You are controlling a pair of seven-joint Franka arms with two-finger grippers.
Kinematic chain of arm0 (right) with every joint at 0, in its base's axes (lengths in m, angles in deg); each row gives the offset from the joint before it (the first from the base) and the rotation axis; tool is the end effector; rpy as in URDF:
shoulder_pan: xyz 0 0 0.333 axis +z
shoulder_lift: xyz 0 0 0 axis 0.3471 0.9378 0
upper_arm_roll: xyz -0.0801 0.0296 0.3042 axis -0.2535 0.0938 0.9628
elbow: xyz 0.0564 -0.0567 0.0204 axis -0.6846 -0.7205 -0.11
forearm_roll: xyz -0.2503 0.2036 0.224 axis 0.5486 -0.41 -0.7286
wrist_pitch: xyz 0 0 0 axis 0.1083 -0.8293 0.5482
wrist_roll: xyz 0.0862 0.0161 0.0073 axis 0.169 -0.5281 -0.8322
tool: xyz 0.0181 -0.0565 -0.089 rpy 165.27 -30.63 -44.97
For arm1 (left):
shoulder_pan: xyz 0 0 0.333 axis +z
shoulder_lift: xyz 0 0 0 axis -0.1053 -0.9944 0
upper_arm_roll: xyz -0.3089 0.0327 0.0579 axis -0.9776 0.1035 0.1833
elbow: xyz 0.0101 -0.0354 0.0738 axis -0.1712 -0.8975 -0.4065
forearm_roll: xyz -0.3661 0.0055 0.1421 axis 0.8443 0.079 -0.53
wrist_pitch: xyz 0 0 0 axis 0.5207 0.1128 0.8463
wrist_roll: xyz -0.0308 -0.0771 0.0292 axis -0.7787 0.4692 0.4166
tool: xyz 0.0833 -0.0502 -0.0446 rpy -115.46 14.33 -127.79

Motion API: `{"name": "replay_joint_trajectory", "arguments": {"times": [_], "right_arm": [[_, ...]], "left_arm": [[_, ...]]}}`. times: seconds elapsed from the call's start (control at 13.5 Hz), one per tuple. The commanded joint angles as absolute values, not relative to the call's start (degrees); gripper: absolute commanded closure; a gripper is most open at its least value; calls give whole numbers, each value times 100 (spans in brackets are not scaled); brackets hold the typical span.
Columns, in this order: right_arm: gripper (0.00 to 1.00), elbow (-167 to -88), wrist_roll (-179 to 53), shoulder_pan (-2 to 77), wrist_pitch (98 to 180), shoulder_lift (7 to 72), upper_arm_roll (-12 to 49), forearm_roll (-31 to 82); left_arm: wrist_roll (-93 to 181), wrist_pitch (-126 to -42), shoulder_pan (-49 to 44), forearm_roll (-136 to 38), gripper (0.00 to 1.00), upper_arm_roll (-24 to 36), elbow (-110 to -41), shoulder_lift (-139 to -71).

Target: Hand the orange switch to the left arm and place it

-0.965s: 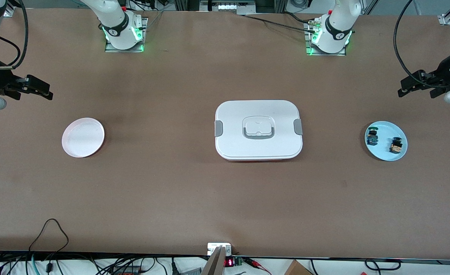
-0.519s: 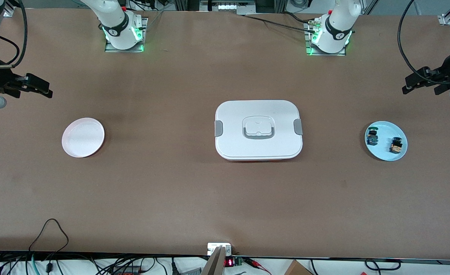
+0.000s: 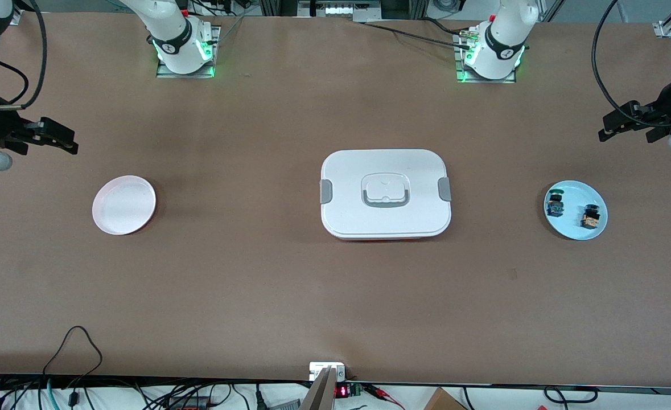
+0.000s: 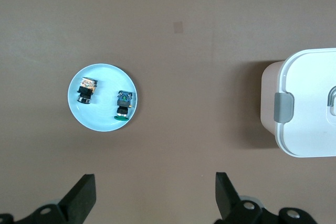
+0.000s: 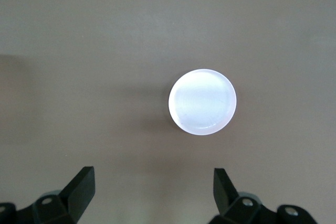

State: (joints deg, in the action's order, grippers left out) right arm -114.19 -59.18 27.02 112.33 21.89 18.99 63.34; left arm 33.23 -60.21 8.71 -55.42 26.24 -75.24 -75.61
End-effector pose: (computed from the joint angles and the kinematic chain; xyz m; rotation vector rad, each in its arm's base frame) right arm 0.5841 0.0181 0.5962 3.1133 0.0736 -0.0890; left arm 0.5334 0.0382 0.5900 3.0964 0.0174 -0.0587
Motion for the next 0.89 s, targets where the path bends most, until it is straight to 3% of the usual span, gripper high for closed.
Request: {"name": "replay_joint_trajectory", "arguments": {"times": [0.0, 0.82], "right_arm": [[0, -11215, -5957, 2918, 11064, 2280, 1928, 6452], [0, -11311, -5948, 2822, 11248, 2368, 1876, 6391]], "left_arm": [[3292, -6061, 806, -5664, 0, 2706, -7429, -7610], [3292, -6034, 894, -5656, 0, 2732, -7367, -7628]]}}
